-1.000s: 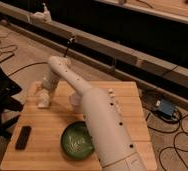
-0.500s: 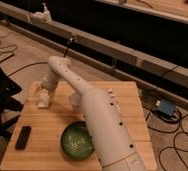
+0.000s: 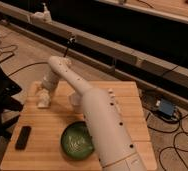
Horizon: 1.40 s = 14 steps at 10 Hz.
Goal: Place the white sponge in the ceramic bowl
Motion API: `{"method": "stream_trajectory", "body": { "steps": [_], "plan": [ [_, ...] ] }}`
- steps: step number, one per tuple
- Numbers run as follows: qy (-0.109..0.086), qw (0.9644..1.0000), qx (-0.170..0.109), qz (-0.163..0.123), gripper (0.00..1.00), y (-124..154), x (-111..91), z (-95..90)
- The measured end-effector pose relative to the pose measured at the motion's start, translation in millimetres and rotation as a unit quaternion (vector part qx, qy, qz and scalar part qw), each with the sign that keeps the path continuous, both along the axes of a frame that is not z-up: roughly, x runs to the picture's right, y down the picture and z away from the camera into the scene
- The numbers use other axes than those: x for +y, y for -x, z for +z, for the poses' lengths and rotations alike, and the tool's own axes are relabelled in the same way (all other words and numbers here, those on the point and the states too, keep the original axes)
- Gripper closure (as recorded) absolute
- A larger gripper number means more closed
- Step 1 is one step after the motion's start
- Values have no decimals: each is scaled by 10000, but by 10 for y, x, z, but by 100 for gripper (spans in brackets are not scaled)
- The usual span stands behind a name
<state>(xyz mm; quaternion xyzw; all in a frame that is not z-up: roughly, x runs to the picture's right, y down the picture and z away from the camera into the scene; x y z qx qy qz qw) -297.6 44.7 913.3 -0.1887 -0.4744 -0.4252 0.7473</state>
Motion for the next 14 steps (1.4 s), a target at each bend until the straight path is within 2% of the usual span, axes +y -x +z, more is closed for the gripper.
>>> {"method": "stream_trajectory", "body": {
  "steps": [4, 7, 10, 14],
  "plan": [
    [-16, 10000, 26, -13, 35, -16, -3, 15],
    [-40, 9999, 142, -46, 35, -115, 5, 113],
    [-31, 9999, 99, 32, 35, -129, -5, 183],
    [195, 9997, -134, -39, 35, 37, 182, 268]
  ]
}}
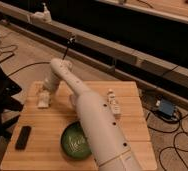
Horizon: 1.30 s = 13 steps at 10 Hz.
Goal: Place the white sponge in the ceramic bowl
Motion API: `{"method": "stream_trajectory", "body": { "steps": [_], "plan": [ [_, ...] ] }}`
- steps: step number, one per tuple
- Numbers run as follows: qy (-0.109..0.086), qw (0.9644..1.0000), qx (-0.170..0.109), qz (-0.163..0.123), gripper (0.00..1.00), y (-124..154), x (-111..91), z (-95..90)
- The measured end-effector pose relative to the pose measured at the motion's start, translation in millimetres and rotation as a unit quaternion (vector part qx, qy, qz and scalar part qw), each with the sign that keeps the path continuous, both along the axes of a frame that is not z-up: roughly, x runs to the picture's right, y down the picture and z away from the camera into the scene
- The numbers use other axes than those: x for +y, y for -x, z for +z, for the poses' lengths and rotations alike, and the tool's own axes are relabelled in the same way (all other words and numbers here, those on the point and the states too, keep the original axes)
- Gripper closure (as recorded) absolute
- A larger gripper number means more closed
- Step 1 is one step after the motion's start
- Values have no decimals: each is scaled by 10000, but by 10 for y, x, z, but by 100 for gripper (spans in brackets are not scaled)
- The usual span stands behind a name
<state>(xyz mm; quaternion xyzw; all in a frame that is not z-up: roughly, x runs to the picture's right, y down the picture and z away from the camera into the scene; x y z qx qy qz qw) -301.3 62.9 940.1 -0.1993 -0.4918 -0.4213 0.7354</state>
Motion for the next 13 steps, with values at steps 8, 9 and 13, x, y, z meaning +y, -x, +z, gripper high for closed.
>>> {"method": "stream_trajectory", "body": {
  "steps": [8, 9, 13],
  "plan": [
    [467, 9985, -179, -213, 87, 62, 309, 216],
    [467, 9985, -203, -189, 92, 70, 301, 221],
    [224, 9982, -499, 230, 100, 151, 20, 191]
  ]
}}
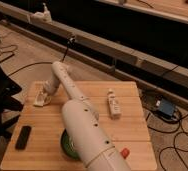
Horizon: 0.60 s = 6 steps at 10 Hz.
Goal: Place the white sponge in the ceramic bowl
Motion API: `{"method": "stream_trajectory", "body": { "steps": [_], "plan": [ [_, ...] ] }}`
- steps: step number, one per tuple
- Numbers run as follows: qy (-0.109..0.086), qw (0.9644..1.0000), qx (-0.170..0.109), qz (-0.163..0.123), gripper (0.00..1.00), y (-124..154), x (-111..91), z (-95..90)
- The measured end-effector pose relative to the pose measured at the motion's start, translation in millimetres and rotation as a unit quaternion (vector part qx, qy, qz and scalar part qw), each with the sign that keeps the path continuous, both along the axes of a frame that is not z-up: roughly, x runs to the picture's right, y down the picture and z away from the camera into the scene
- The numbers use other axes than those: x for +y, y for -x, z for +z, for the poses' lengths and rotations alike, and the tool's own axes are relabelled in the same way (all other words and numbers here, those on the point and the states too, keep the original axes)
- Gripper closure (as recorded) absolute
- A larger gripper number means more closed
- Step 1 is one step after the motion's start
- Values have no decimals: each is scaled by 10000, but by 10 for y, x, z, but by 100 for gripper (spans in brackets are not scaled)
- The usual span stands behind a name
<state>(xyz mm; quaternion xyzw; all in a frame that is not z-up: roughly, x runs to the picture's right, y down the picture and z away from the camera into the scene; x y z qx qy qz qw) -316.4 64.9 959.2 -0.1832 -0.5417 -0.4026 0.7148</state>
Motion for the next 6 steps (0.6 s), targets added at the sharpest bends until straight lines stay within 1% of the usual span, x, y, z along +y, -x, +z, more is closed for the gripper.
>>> {"method": "stream_trajectory", "body": {
  "steps": [2, 6],
  "plan": [
    [-105, 9997, -89, 187, 100, -24, -130, -29],
    [-132, 9992, -176, 325, 100, -66, -152, -49]
  ]
}}
